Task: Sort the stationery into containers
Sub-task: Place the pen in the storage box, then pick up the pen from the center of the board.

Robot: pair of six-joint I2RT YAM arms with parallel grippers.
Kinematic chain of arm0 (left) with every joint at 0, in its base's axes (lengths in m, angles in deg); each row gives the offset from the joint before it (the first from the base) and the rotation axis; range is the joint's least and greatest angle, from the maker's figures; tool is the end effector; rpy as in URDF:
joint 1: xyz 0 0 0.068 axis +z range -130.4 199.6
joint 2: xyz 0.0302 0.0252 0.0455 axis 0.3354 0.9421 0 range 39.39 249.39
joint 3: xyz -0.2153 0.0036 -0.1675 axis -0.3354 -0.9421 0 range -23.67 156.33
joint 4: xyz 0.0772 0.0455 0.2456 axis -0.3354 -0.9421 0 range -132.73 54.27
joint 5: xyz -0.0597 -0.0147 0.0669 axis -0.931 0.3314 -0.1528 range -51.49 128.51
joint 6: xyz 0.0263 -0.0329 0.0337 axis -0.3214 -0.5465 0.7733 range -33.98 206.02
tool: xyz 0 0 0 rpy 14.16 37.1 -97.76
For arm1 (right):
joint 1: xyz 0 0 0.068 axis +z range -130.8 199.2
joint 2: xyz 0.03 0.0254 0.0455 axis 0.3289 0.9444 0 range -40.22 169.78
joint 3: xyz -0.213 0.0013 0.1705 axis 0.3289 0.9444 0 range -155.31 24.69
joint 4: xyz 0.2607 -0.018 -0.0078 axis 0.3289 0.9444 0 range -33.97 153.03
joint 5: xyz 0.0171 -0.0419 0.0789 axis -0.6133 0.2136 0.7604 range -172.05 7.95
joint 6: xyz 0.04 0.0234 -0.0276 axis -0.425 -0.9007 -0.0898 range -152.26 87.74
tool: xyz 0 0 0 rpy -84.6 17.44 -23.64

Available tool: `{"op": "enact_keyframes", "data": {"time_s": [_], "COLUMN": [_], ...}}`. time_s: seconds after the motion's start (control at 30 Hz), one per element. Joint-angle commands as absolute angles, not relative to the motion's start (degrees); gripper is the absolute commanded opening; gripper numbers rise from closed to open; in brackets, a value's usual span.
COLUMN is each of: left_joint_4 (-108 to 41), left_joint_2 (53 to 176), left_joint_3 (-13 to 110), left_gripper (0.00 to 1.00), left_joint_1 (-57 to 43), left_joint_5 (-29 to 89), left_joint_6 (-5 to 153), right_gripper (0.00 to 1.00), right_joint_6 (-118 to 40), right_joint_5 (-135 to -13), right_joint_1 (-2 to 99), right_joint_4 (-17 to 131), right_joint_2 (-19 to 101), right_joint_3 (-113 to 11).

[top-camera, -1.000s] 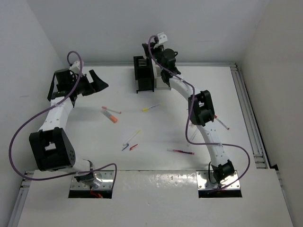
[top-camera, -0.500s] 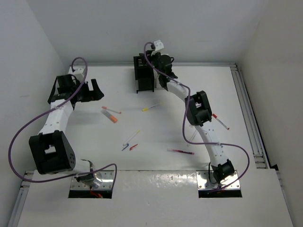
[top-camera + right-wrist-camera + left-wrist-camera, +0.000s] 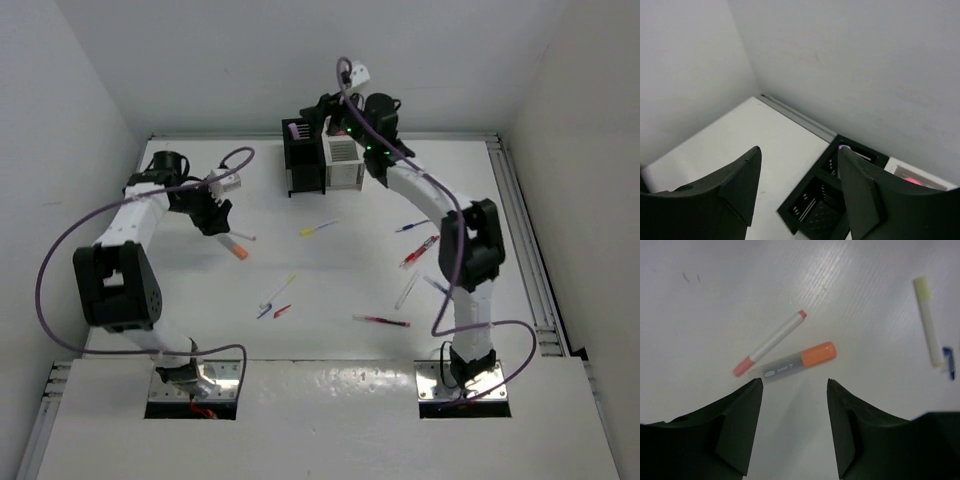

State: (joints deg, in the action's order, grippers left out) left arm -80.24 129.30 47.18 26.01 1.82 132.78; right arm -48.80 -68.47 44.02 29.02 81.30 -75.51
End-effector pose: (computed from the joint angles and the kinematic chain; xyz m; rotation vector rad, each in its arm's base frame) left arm 0.3167 0.0141 0.2624 1.0096 2.2024 -0.4624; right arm 0.4650 0.2241 0.3162 -0.3067 1.4894 0.7560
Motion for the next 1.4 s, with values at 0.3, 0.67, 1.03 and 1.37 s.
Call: {"op": "enact_keyframes", "data": {"time_s": [0.3, 0.67, 1.03, 1.37], "left_joint_4": [-109.0, -96.6, -92.8, -93.9], "left_joint_2": [146.4, 142.2, 144.9, 146.2], "left_joint_3": [63.9, 54.1, 53.4, 52.1], "left_gripper": [0.54, 0.55, 0.61, 0.64], "left_joint_1": [23.8, 11.5, 7.3, 6.2], "left_joint_5": [0.2, 13.5, 25.6, 26.6], "left_joint_6": [186.7, 186.7, 188.3, 188.8], "right_gripper": [0.65, 0.65, 0.65, 0.65], "right_joint_6": [-47.5, -46.6, -46.1, -46.2], "right_joint_5": [-52.4, -50.8, -49.9, -49.7], "right_joint_1": [31.4, 25.3, 23.4, 23.0], "right_joint_4": [55.5, 62.3, 65.2, 64.5], "right_joint_2": [50.9, 43.7, 43.2, 43.8], "right_joint_3": [-55.5, -48.4, -48.3, -48.0]}}
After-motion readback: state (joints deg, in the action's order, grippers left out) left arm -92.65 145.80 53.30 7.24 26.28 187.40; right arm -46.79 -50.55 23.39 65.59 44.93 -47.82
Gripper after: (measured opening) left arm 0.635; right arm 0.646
